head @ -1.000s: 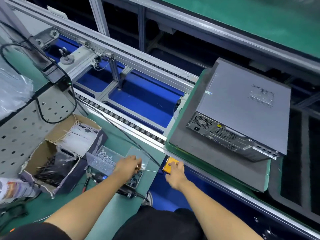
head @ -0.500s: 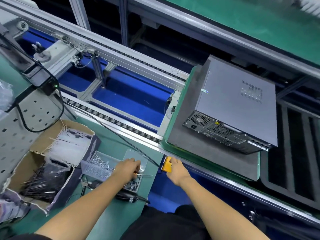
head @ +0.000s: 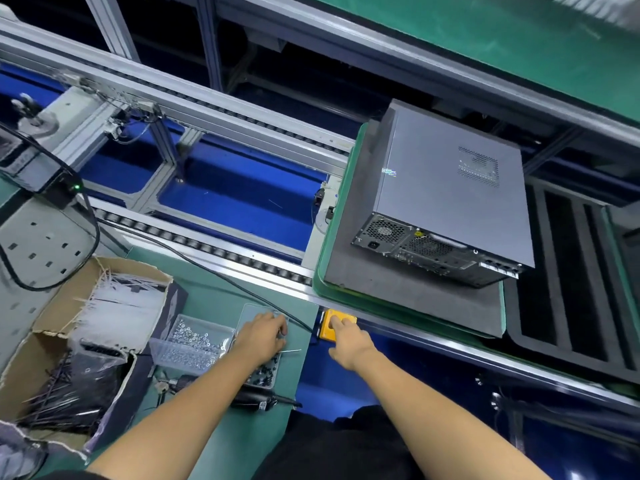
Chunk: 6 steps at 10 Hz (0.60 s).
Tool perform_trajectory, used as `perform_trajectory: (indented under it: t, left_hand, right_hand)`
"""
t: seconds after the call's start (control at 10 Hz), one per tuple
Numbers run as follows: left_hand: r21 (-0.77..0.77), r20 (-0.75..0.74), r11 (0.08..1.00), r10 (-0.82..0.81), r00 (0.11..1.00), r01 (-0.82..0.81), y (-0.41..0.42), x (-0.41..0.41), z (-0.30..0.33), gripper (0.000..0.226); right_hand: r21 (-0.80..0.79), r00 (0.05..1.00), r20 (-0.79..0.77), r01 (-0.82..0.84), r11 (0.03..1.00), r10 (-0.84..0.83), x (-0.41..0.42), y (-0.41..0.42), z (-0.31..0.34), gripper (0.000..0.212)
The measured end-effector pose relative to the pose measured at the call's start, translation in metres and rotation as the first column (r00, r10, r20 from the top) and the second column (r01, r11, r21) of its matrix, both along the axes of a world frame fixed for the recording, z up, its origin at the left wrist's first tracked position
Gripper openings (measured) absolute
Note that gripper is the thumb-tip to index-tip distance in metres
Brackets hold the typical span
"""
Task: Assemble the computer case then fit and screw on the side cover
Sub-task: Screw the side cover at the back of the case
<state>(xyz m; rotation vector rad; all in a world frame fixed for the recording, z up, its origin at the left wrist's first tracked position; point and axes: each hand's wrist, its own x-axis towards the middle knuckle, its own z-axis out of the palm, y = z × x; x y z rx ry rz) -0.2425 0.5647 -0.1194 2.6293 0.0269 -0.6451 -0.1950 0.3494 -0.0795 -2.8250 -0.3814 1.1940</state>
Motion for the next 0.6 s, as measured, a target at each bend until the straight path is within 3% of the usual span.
perform_trajectory:
  t: [0.3, 0.6]
  left_hand:
    - [-0.016, -0.016, 0.999, -0.033, 0.999, 0.033, -0.006, 0.01, -0.001, 0.014]
    - [-0.058, 0.018, 0.998, 0.003, 1.0, -0.002, -0.022, 0.023, 0.009, 0.014]
  right_hand:
    - [-0.094, 0.993, -0.042, -0.11, 0.99, 0.106, 0.003, 0.004, 0.001, 0.059]
    - [0.031, 1.0, -0.02, -0.002, 1.0, 0.003, -0.004, -0.018, 0.011, 0.046]
